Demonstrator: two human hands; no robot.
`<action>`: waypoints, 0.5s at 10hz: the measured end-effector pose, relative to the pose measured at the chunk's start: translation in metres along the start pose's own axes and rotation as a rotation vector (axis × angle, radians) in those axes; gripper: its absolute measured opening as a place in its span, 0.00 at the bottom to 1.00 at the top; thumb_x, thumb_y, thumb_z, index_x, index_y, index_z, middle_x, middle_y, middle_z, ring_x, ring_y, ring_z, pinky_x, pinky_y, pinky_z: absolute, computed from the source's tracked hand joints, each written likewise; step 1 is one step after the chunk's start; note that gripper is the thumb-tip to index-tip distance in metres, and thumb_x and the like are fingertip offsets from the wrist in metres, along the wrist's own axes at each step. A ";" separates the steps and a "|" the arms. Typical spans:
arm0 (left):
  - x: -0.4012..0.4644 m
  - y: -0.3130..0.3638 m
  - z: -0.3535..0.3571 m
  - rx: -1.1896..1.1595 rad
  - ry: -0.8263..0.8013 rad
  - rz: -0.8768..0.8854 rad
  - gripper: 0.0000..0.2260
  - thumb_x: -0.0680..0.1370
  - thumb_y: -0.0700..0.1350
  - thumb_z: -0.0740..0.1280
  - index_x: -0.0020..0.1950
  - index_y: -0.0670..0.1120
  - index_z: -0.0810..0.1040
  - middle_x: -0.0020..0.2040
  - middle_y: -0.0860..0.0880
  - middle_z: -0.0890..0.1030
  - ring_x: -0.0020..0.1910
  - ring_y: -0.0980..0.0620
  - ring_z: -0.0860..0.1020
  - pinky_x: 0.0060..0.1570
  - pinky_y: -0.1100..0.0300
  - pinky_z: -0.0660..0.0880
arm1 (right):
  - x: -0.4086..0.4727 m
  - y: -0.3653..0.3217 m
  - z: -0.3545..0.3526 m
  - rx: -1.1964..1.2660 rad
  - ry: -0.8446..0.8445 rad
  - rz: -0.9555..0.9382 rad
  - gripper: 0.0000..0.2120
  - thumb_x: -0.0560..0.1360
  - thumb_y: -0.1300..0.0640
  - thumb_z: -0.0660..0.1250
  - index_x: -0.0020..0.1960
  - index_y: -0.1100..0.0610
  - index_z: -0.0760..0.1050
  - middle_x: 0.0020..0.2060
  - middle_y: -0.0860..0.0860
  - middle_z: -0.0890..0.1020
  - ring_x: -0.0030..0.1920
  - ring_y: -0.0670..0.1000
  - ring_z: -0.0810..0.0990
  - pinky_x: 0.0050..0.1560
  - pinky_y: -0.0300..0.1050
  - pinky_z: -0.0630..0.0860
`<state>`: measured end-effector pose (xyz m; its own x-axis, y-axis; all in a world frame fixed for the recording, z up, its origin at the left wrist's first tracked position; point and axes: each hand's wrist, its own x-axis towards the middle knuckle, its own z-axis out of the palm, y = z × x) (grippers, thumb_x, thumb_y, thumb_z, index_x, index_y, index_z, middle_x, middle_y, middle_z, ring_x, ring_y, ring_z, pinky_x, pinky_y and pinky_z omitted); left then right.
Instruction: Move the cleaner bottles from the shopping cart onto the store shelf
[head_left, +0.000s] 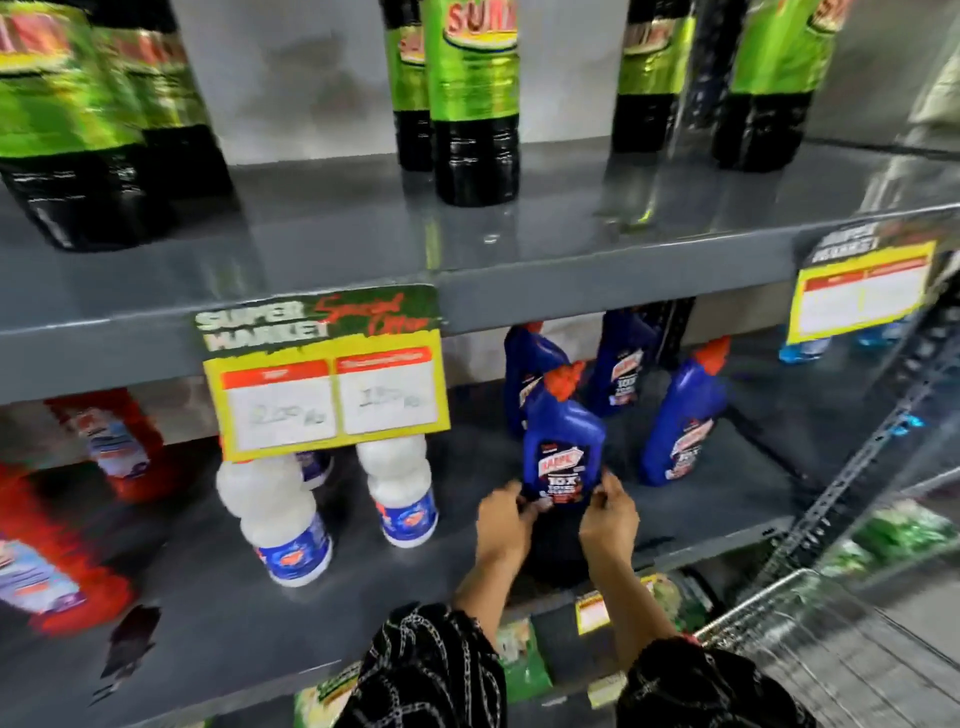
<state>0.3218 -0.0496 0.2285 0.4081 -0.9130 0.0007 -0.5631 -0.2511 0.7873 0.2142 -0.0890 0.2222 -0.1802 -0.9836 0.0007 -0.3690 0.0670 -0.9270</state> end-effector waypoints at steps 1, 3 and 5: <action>0.000 -0.009 -0.011 -0.020 0.066 -0.020 0.14 0.70 0.50 0.72 0.44 0.40 0.80 0.42 0.39 0.84 0.42 0.41 0.81 0.40 0.53 0.73 | -0.002 -0.007 0.006 -0.043 -0.099 -0.045 0.20 0.77 0.67 0.52 0.66 0.62 0.71 0.60 0.61 0.79 0.60 0.61 0.77 0.58 0.47 0.71; -0.008 -0.019 -0.007 -0.023 0.077 -0.076 0.12 0.68 0.50 0.73 0.42 0.41 0.80 0.40 0.42 0.85 0.40 0.43 0.81 0.37 0.56 0.70 | -0.013 -0.002 0.015 -0.048 -0.093 -0.015 0.21 0.76 0.69 0.52 0.68 0.62 0.69 0.61 0.62 0.78 0.61 0.61 0.76 0.59 0.48 0.72; -0.013 -0.011 -0.008 0.025 0.067 -0.105 0.17 0.68 0.52 0.73 0.52 0.45 0.79 0.49 0.45 0.84 0.49 0.46 0.81 0.49 0.54 0.76 | -0.015 -0.007 0.002 0.024 -0.129 0.033 0.19 0.80 0.62 0.52 0.70 0.61 0.66 0.65 0.63 0.74 0.65 0.61 0.72 0.63 0.49 0.69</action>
